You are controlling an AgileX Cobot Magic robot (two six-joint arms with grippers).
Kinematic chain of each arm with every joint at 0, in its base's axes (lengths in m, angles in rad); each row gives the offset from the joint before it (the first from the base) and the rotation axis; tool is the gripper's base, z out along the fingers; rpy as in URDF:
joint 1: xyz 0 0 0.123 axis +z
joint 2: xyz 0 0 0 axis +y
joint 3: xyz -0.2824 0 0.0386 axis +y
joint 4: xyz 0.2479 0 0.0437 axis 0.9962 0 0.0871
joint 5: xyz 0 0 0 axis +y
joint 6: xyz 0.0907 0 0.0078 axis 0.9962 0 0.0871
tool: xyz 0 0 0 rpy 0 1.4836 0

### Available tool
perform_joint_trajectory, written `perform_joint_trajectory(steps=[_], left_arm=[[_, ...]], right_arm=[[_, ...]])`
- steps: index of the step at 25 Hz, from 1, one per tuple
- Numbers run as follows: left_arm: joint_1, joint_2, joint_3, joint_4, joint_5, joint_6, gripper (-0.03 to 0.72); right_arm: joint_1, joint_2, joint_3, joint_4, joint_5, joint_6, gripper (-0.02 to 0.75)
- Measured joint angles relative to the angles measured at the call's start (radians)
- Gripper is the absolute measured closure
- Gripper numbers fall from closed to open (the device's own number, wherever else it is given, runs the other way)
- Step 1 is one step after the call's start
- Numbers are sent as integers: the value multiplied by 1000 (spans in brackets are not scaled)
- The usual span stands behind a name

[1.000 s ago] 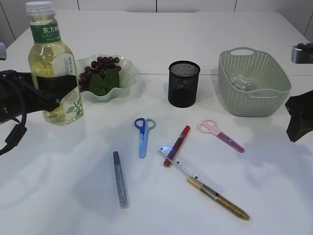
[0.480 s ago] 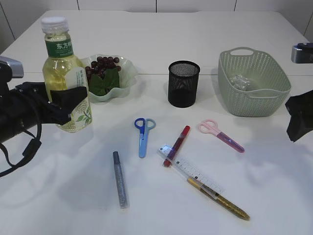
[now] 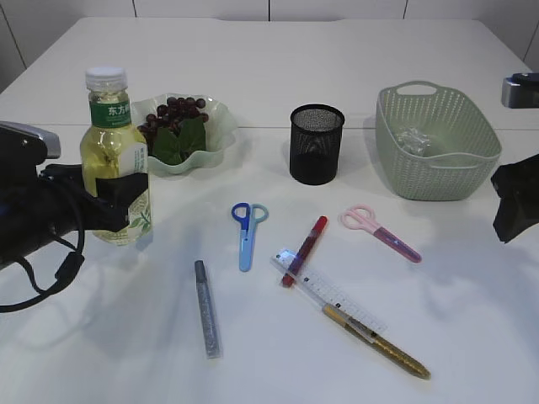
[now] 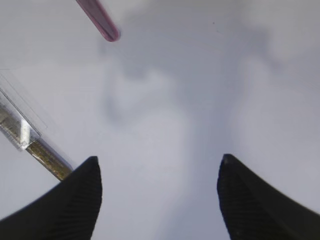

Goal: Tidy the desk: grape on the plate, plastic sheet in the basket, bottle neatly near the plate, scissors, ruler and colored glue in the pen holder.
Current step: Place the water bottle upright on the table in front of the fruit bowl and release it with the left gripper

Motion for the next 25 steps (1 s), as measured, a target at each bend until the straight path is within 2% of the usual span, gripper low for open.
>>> perform_joint_trajectory(steps=[18, 25], left_arm=[[0, 241, -184, -29, -48, 6, 256], [0, 260, -194, -34, -67, 10, 225]], right_arm=[[0, 0, 0, -1, -2, -2, 175], [0, 0, 0, -1, -2, -2, 175]])
